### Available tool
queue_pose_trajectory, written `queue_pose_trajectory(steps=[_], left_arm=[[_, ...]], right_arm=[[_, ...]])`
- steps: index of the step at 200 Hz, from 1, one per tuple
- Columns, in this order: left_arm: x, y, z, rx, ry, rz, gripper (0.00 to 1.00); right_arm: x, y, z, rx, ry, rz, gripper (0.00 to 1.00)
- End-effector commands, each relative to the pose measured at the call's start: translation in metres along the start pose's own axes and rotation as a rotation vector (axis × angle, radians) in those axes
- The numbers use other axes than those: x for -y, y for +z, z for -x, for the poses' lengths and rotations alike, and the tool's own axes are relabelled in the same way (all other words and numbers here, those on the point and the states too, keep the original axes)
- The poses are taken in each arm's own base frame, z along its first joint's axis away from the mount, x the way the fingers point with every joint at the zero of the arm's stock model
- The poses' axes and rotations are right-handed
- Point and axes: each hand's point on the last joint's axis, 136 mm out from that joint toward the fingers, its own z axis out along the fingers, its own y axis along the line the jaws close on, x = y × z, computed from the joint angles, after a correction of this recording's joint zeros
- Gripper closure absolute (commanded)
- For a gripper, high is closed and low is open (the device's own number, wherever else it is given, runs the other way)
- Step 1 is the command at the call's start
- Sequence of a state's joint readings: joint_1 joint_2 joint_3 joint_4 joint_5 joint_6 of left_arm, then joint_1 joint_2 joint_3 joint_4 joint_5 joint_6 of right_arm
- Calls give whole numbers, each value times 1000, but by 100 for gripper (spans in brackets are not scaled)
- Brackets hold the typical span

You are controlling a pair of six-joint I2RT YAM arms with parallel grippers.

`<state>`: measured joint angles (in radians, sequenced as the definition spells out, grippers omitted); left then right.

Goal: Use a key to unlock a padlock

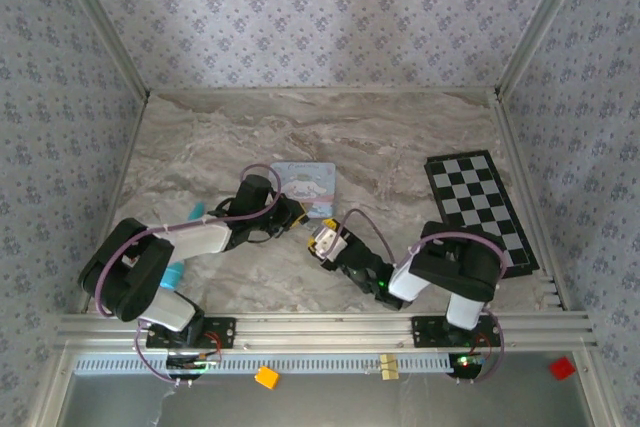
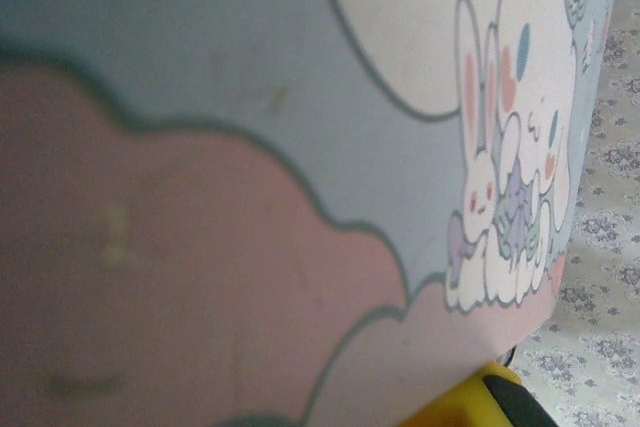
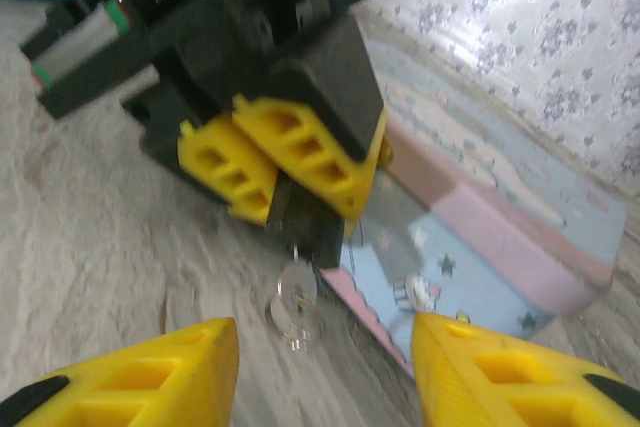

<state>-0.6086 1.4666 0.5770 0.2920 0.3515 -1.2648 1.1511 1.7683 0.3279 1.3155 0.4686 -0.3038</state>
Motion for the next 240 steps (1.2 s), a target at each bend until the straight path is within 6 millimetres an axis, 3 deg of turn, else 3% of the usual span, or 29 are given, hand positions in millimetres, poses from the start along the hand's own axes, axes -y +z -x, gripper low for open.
queue_pose_trajectory(steps=[1, 71, 142, 240], left_arm=[[20, -4, -5, -18, 26, -81, 100], [22, 3, -12, -45, 34, -100, 100], [21, 3, -13, -50, 43, -95, 100], [20, 2, -13, -49, 46, -90, 100]], right_arm=[[2, 5, 11, 43, -13, -35, 54], [2, 14, -7, -16, -58, -87, 61], [3, 19, -7, -25, -63, -111, 72], [5, 22, -14, -48, -89, -152, 78]])
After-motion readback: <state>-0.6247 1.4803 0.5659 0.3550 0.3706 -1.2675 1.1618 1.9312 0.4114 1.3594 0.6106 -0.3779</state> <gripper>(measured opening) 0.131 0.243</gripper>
